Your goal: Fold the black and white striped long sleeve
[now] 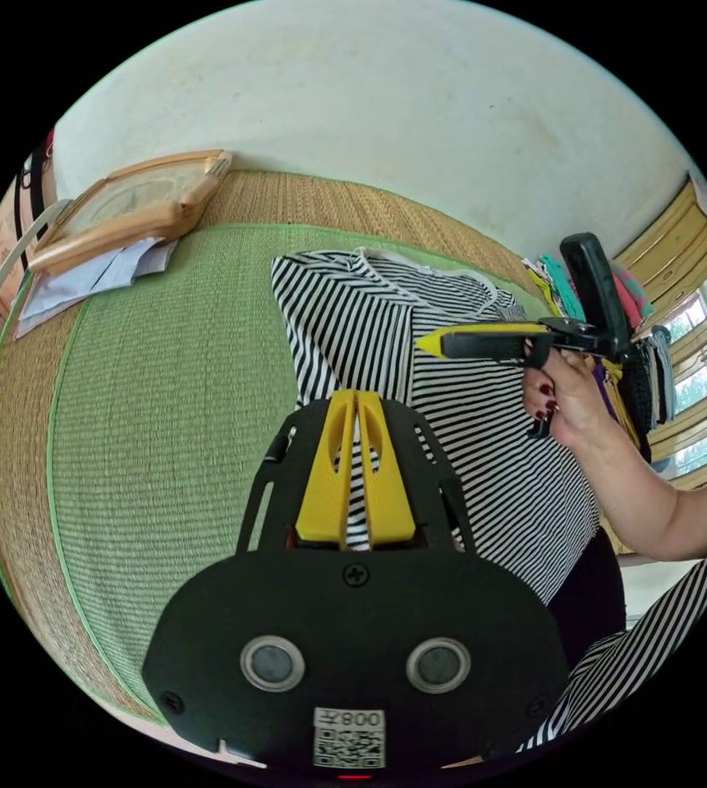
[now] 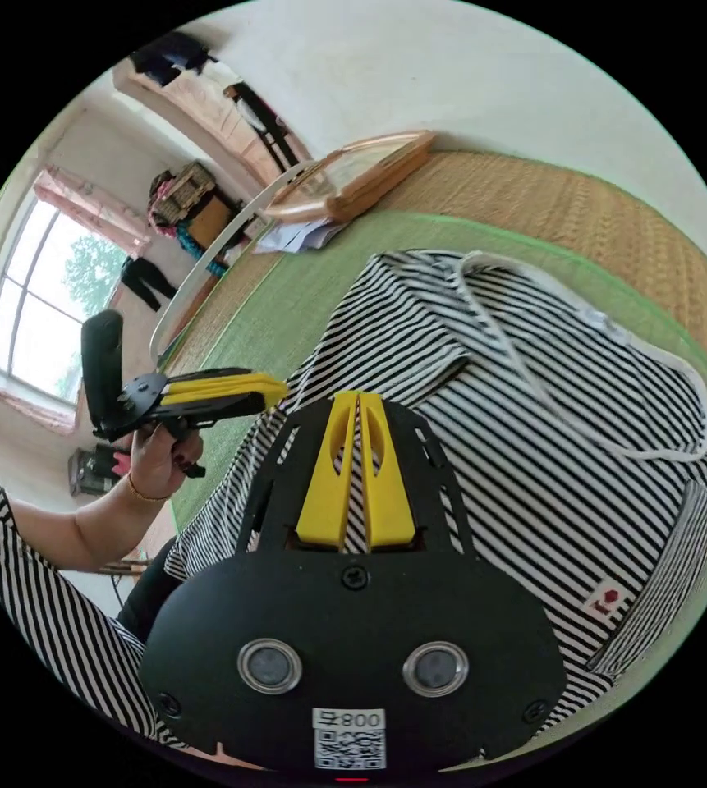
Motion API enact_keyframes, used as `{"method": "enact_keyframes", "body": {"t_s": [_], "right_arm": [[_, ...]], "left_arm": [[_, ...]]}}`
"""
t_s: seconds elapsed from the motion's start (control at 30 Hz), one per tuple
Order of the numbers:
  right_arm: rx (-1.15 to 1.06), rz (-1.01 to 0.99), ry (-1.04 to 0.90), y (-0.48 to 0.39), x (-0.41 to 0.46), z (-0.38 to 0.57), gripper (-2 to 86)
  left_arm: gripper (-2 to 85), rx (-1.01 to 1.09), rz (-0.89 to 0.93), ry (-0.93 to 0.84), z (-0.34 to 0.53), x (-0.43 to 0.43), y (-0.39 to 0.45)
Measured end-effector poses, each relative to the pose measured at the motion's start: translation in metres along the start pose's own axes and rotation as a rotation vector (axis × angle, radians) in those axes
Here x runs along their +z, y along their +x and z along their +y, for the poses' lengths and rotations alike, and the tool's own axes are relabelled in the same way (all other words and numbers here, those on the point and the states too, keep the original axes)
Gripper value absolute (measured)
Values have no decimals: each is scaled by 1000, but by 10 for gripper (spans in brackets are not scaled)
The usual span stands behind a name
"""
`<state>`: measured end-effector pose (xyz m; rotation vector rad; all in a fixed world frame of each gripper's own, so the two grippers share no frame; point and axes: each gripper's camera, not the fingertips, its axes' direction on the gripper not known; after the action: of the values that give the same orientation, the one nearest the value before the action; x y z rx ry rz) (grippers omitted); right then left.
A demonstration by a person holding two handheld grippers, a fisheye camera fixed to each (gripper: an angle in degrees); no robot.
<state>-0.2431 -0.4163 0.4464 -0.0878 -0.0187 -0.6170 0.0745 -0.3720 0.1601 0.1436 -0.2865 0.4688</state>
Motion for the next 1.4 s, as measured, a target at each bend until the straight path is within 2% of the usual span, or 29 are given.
{"method": "enact_keyframes", "body": {"t_s": [0.27,0.37,0.53,0.57,0.73,0.97,1.17,1.27,1.4], "right_arm": [[286,298,155,113,-120,13,0],[383,346,191,148,-150,19,0],[468,404,80,188,-148,6,0],[452,402,122,187,-154,5,1],[436,402,99,181,-170,0,0],[384,284,218,129,-227,64,0],[424,310,143,81,-233,156,0],[446,322,79,81,-224,175,2],[424,275,103,71,-242,174,5]], "left_arm": [[0,118,-20,-25,-86,50,16],[1,112,-12,-59,-121,77,14],[1,111,-87,-153,-159,121,15],[1,118,-97,-138,-164,124,17],[1,150,-157,-157,-168,133,28],[1,120,-36,-77,-115,105,31],[1,-17,8,-97,-49,100,19],[1,-32,0,-169,-44,118,15],[1,-53,0,-151,-50,121,20]]}}
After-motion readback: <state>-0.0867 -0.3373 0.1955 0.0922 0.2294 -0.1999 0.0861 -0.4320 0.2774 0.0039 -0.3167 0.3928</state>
